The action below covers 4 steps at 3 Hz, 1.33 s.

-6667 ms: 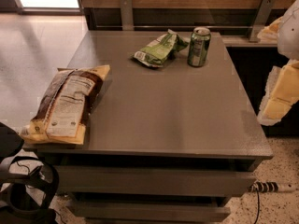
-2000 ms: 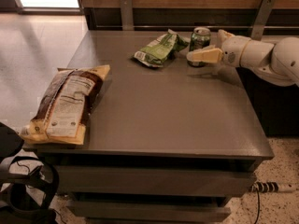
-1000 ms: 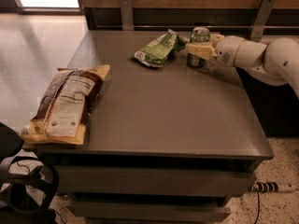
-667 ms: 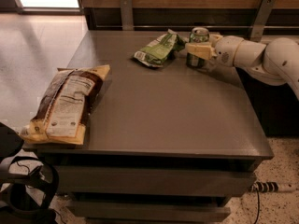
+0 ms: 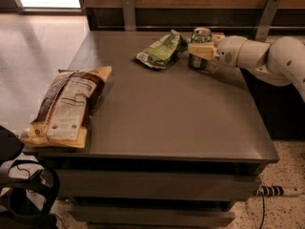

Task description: Move green can near brown chip bag

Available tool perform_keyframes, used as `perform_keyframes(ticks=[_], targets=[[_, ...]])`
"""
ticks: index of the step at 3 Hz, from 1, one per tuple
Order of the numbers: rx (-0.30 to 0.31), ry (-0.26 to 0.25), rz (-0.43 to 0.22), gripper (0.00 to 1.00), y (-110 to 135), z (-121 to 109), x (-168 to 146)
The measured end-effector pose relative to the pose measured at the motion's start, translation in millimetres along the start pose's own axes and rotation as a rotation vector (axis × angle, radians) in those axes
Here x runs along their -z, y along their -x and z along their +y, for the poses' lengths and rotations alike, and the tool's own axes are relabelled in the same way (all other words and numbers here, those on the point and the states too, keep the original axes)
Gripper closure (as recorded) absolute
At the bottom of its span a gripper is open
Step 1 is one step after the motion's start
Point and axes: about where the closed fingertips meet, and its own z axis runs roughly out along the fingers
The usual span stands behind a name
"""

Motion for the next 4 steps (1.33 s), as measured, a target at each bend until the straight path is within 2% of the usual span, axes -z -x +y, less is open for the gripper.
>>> perform_keyframes(ticks=[1,2,3,4], targets=[[0.003,0.003,0.015,1.00,25,7,12],[0.023,-0.019,-0.004,1.00,58,22,32],[0.024,-0.040,-0.023,1.00,75,64,47],[0.014,-0.017,-0.031,1.00,82,124,51]])
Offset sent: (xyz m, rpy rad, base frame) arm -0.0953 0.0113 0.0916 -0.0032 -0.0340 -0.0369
